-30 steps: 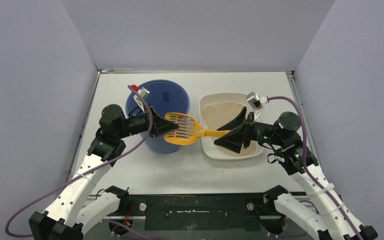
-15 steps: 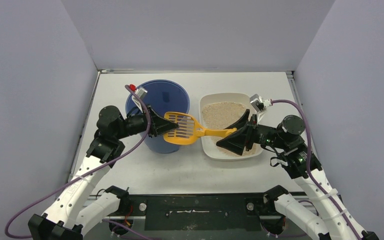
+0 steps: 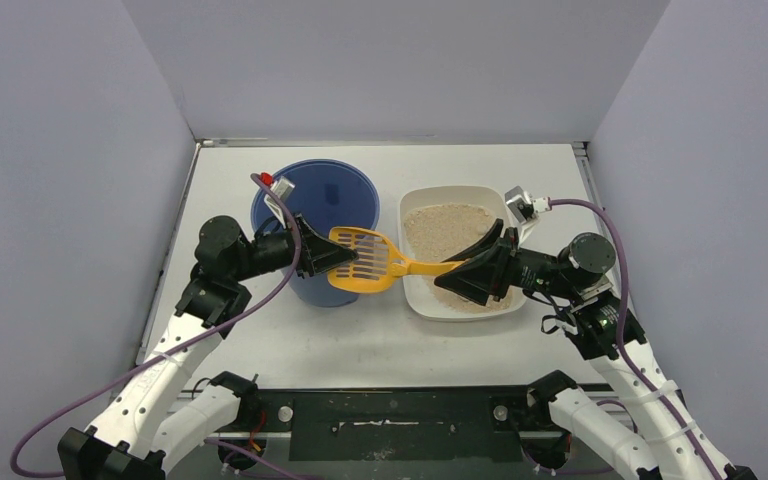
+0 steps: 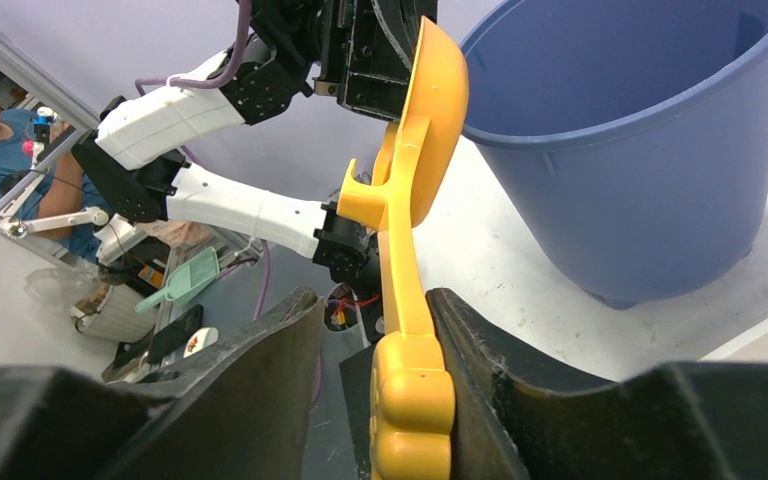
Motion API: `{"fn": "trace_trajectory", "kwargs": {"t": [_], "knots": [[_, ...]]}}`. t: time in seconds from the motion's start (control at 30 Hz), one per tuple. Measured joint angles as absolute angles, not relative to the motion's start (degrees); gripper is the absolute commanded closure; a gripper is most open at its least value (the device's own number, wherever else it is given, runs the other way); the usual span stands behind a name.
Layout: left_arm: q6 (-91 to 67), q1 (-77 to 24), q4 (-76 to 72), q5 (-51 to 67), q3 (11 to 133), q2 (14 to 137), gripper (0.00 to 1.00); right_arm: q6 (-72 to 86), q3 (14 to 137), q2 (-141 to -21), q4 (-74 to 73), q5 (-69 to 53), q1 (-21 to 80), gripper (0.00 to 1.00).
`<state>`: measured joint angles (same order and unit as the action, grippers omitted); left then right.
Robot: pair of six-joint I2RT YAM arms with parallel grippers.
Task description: Clean the litter box
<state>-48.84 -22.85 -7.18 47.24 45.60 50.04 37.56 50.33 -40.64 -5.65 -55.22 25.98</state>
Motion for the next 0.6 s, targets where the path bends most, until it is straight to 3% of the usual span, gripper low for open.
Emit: {"fn": "trace_trajectory", "kwargs": {"t": [0.3,0.6], "knots": [[-49.3,-22.9,-7.7,47.2,45.6,50.0,1.00,38.4,50.1,-40.6,-4.8,-54.3,26.0,0.66],[-50.9,-22.9,-10.1,47.2,45.2,50.0,1.00,38.4,50.1,-40.6,-4.8,-53.4,26.0,0.62]]}}
